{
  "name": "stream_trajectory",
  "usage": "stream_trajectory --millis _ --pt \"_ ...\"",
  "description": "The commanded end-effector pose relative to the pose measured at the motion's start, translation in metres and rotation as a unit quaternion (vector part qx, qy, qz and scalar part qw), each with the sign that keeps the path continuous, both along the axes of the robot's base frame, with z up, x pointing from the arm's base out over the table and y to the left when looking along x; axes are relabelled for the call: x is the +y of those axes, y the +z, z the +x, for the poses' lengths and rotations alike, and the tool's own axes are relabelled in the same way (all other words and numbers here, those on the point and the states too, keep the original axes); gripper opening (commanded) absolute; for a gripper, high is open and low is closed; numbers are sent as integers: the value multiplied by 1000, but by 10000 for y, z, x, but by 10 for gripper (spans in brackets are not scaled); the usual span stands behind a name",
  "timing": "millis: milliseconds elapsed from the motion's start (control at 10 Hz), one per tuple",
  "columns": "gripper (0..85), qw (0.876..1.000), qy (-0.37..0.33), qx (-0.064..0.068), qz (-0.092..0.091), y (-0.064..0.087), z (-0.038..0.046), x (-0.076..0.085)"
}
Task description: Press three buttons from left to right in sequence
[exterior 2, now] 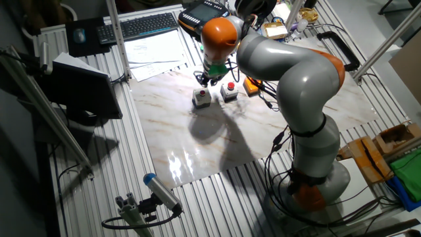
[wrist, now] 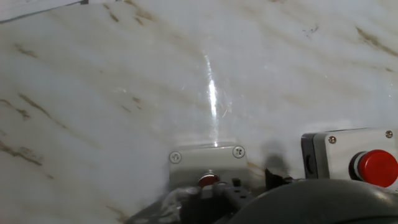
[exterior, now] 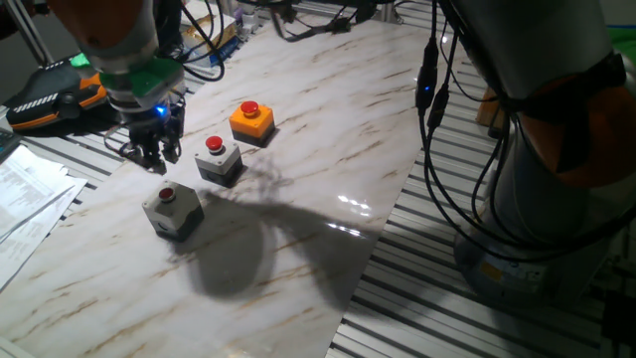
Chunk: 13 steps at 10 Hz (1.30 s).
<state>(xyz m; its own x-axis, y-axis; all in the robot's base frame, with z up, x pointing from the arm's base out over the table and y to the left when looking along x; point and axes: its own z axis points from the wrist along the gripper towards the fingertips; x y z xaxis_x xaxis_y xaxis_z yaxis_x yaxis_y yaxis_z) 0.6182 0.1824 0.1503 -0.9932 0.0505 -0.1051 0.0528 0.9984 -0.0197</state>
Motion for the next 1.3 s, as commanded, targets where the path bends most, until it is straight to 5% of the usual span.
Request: stream_trajectory --millis 0,1200 --pt "600 1000 2 -2 -2 -26 -1 4" --pt "617 1000 4 -6 -9 -269 -83 -12"
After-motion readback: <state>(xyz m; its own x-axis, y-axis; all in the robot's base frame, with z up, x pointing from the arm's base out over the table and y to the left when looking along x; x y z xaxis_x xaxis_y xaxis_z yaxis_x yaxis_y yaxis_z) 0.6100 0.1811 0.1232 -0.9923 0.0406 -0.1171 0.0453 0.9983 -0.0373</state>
